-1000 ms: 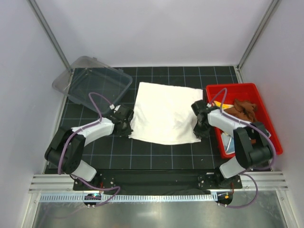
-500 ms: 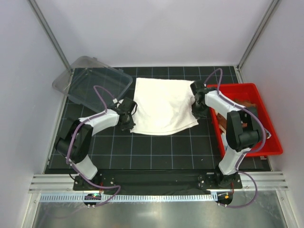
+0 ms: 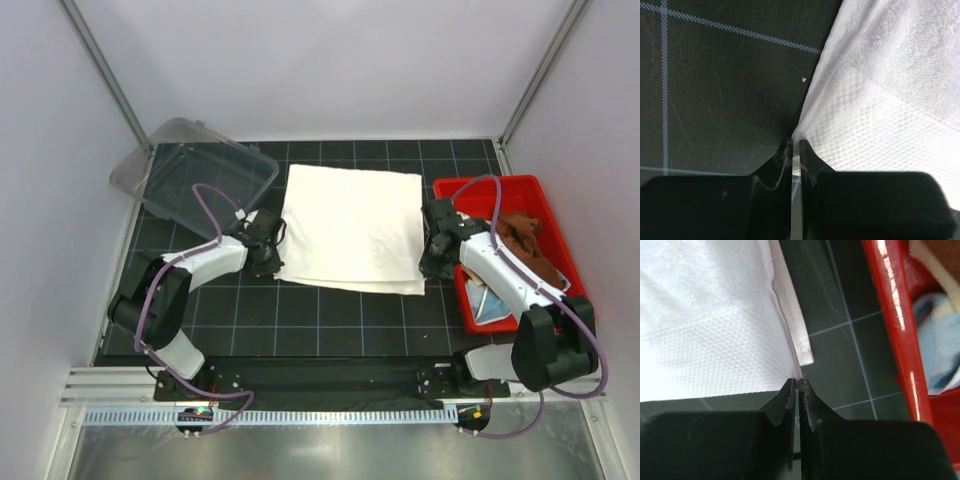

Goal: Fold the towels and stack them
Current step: Fold the towel

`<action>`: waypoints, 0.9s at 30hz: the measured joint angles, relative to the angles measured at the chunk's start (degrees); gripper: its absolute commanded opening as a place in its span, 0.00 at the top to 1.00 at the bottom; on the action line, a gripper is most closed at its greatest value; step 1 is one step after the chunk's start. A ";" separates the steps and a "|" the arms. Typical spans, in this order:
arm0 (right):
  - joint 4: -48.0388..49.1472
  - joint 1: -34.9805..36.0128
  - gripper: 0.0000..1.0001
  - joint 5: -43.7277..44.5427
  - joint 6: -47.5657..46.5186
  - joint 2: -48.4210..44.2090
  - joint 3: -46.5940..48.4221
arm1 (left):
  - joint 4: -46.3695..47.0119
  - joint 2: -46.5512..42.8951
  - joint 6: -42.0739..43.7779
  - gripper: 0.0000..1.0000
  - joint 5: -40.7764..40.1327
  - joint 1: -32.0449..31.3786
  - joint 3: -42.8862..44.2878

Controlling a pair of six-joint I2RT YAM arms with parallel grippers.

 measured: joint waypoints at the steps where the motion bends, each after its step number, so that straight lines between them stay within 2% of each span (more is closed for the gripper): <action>1: 0.74 -0.02 0.99 -0.04 0.04 1.07 -2.10 | 0.39 -0.20 0.02 1.00 0.00 0.00 -0.31; 5: 5.79 -0.02 0.99 -0.22 0.28 3.21 -7.89 | 0.85 -0.42 0.04 1.00 -0.04 0.00 -0.66; 13: 10.32 -0.02 0.99 -0.31 2.27 2.97 -12.33 | 1.07 -0.52 0.04 1.00 -0.17 0.00 -0.83; 16: 6.69 -0.07 0.99 -0.28 2.23 3.43 -8.96 | 1.07 -0.52 0.04 1.00 -0.20 0.00 -0.83; 22: -0.74 1.27 0.99 0.04 2.40 2.47 7.15 | 1.38 -0.61 0.02 1.00 -0.15 0.00 -1.07; 24: -1.03 2.73 0.99 -0.11 3.21 0.39 6.95 | 1.64 -0.74 0.00 1.00 -0.15 -0.04 -1.31; 27: 0.37 4.33 0.99 -0.85 5.62 -4.09 -0.74 | 1.68 -0.74 0.00 1.00 -0.22 -0.22 -1.31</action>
